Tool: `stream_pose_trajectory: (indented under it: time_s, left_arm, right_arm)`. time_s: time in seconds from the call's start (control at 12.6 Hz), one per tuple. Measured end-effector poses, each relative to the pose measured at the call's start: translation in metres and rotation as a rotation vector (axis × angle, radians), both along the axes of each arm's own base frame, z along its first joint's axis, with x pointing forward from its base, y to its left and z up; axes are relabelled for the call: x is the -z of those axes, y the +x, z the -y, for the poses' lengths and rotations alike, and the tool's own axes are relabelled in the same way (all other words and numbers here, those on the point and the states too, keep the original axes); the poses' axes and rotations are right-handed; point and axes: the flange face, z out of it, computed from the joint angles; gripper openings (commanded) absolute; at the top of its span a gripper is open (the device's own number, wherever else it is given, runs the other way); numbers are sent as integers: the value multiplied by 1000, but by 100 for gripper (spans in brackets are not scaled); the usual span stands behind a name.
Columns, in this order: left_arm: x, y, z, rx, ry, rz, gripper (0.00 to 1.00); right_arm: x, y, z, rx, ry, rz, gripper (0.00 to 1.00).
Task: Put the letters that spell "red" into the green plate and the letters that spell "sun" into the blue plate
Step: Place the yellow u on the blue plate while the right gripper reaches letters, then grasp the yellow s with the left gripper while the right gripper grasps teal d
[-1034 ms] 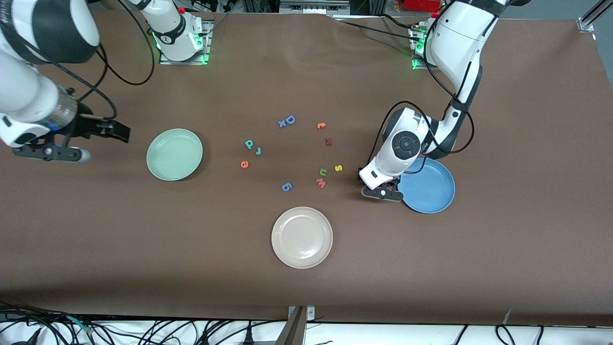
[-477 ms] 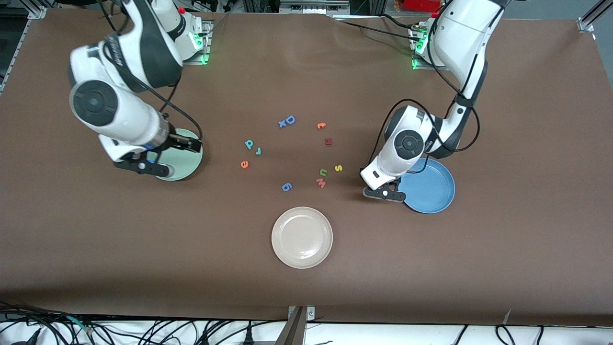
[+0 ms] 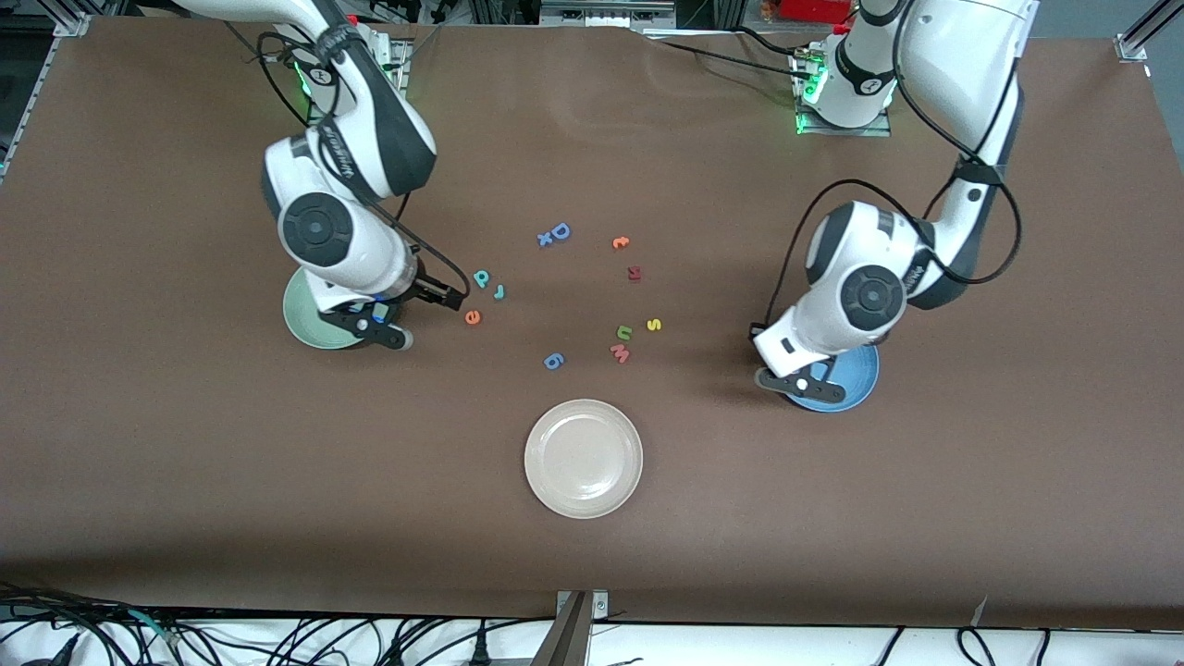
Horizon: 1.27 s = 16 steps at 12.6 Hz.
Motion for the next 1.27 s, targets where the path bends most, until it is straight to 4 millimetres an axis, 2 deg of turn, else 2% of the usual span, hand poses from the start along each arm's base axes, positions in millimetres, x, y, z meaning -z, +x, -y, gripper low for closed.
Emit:
stream_pose_trajectory:
  time_s: [0.08, 0.16, 0.32, 0.48, 0.8, 0.88, 1.03, 1.27]
  left_arm:
    - [7, 3, -19, 21, 31, -4, 54]
    - [15, 4, -29, 31, 47, -14, 100]
    - [26, 2, -29, 37, 52, -30, 100]
    - [27, 1, -24, 45, 49, -32, 100]
    - [23, -1, -13, 31, 46, -25, 100]
    - [22, -4, 1, 9, 42, -23, 100]
    - [17, -15, 42, -44, 26, -19, 100]
    - [5, -32, 100, -135, 2, -7, 100]
  right_arm:
    - [17, -11, -7, 18, -6, -9, 99]
    - [32, -21, -13, 32, -10, -20, 99]
    - [60, -39, -21, 56, -16, -33, 98]
    - [87, -52, -21, 62, -23, -53, 98]
    - [134, -60, -23, 102, -27, -77, 95]
    - [142, -63, -26, 103, -26, -85, 95]
    - [151, -67, -28, 106, -31, -100, 94]
    - [153, -69, -28, 107, -34, -105, 92]
